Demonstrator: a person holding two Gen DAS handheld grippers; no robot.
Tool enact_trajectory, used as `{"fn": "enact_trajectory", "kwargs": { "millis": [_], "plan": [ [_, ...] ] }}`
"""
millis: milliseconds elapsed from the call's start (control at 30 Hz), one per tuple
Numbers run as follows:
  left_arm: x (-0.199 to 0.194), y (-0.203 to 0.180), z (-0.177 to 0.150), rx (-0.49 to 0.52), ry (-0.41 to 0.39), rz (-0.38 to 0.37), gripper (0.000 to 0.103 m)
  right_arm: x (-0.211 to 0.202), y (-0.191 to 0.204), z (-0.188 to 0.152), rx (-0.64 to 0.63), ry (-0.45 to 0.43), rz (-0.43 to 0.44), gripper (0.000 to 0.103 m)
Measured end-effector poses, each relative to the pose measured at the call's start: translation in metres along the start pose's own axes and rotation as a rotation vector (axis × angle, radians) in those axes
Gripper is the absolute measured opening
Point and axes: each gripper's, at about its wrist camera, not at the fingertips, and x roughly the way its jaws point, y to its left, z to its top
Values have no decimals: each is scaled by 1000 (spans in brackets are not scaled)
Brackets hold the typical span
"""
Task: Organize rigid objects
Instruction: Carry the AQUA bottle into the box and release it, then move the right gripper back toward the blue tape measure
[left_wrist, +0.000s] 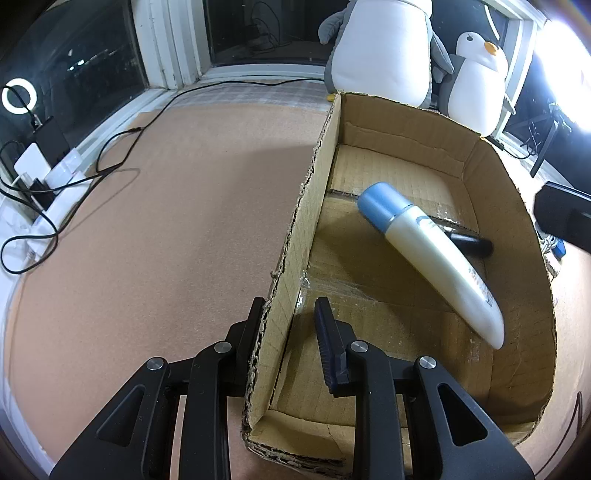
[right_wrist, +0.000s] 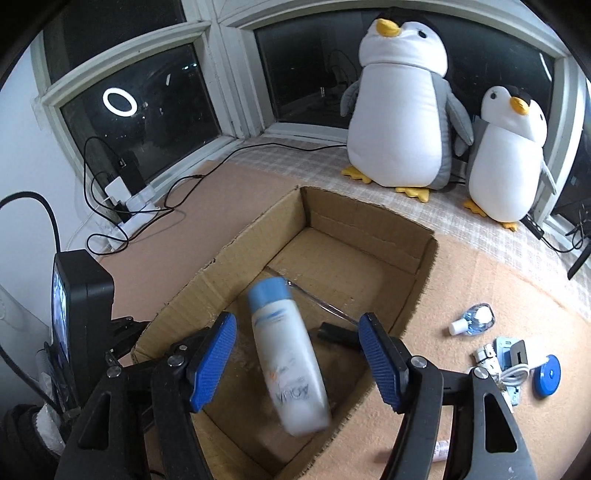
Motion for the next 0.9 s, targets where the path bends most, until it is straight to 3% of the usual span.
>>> {"fn": "enact_trajectory", "kwargs": {
  "millis": [467, 900],
  "plan": [
    [0, -1, 0, 7, 1, 6, 25, -46, -70, -25, 102, -17, -55, 65],
    [0, -1, -1, 9, 2, 8, 25, -76, -177, -67, 268, -24, -249, 65]
  ]
}}
